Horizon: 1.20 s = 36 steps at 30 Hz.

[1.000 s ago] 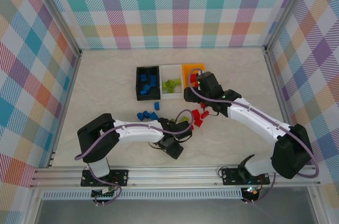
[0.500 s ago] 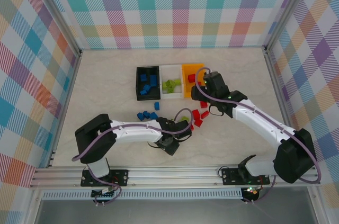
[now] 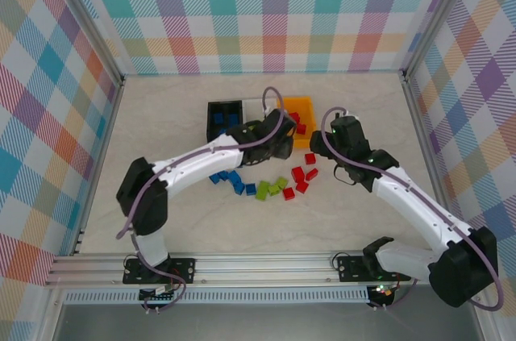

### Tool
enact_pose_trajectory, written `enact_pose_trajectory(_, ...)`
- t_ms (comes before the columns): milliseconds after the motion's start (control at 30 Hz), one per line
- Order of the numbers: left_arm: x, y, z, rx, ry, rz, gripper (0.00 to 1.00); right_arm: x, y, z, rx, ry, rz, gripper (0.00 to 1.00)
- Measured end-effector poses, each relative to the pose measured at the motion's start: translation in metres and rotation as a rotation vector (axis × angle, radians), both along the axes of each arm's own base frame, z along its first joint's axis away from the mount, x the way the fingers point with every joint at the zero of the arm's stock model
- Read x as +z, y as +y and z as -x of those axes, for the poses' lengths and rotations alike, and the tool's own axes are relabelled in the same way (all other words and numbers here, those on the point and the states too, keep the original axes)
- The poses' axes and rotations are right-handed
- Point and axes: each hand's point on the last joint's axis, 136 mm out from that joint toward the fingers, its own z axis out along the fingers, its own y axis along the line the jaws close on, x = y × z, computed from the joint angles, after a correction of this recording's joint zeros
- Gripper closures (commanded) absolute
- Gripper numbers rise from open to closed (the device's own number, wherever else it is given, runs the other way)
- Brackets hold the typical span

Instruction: Sort the legos into containers by color

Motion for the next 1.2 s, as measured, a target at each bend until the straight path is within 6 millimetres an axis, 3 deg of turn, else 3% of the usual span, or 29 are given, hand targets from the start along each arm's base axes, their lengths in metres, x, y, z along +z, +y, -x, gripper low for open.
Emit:
enact_pose_trajectory(167, -0.013, -0.032, -0.050, 0.032, -0.027, 0.031, 0.53, -0.004, -0.004, 0.007, -0.003, 0.009, 0.001, 0.26)
enact_pose_trajectory(333, -0.025, -0.050, -0.081, 0.065, -0.030, 0.054, 0.51, -0.008, -0.006, 0.012, -0.006, 0.013, -0.001, 0.26)
enact_pose_trajectory(367, -0.025, -0.055, -0.088, 0.070, -0.033, 0.060, 0.47, -0.008, -0.007, 0.012, -0.007, 0.012, -0.003, 0.26)
enact_pose_trajectory(467, -0.022, -0.066, -0.105, 0.079, -0.046, 0.082, 0.15, -0.006, -0.008, 0.015, -0.006, 0.005, -0.007, 0.24)
enact_pose_trajectory(567, -0.022, -0.073, -0.110, 0.085, -0.037, 0.101, 0.06, -0.003, -0.009, 0.017, -0.004, -0.002, -0.013, 0.23)
enact_pose_trajectory(700, -0.022, -0.072, -0.106, 0.083, -0.024, 0.100, 0.04, -0.001, -0.007, 0.019, 0.007, -0.004, -0.025, 0.24)
enact_pose_trajectory(833, -0.010, -0.056, -0.088, 0.080, -0.017, 0.107, 0.00, -0.007, 0.000, 0.024, 0.044, 0.024, -0.046, 0.27)
enact_pose_trajectory(933, 0.019, -0.033, -0.059, 0.077, -0.034, 0.142, 0.00, -0.018, 0.009, 0.030, 0.095, 0.068, -0.069, 0.30)
enact_pose_trajectory(1100, 0.088, -0.001, 0.008, 0.033, -0.136, 0.269, 0.00, -0.054, 0.034, 0.049, 0.219, 0.200, -0.072, 0.32)
enact_pose_trajectory(1200, 0.097, 0.019, 0.048, 0.016, -0.164, 0.306, 0.00, -0.074, 0.056, 0.064, 0.313, 0.277, -0.055, 0.34)
